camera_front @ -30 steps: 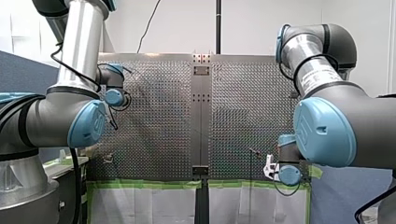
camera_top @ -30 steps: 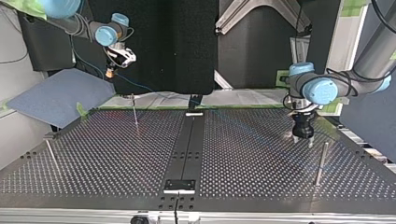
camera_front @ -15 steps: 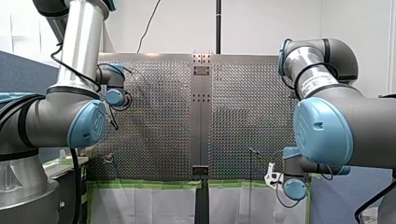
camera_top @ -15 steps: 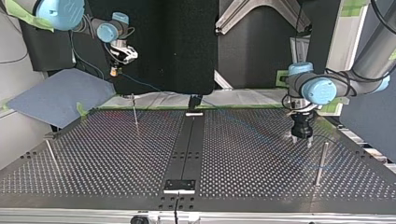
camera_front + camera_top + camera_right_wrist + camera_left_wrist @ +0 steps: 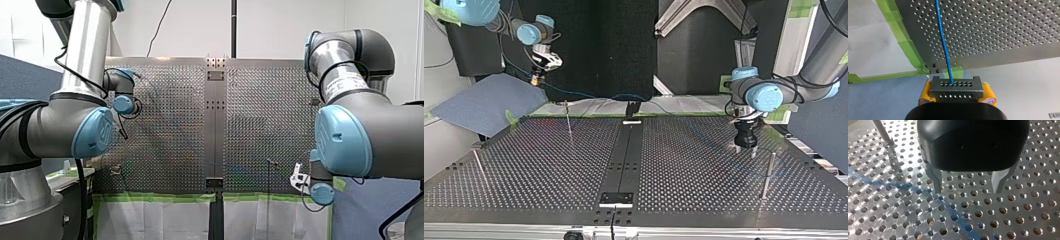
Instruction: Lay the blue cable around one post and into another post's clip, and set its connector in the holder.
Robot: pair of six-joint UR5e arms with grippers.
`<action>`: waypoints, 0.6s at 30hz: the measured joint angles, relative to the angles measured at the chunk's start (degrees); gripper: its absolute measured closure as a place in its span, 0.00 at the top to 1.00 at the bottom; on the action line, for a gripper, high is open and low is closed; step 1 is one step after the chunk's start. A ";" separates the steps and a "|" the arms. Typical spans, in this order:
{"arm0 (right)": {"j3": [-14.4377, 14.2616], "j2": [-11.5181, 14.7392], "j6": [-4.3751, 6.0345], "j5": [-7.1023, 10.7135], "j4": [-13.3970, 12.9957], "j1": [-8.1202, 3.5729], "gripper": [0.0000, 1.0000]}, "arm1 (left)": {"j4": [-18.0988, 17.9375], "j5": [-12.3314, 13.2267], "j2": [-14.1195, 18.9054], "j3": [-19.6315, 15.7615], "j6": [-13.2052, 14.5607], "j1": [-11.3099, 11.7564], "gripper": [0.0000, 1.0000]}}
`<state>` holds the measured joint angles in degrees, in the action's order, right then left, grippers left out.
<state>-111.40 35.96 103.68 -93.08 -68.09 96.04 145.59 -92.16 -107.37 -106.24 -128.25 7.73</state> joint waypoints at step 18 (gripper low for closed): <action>-1.23 5.37 0.84 2.52 -0.12 -0.39 0.00 | 6.59 -2.11 0.05 -0.63 1.05 -6.03 1.00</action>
<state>-112.63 41.33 104.52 -90.55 -68.22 95.64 152.18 -94.27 -107.32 -106.87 -127.20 1.70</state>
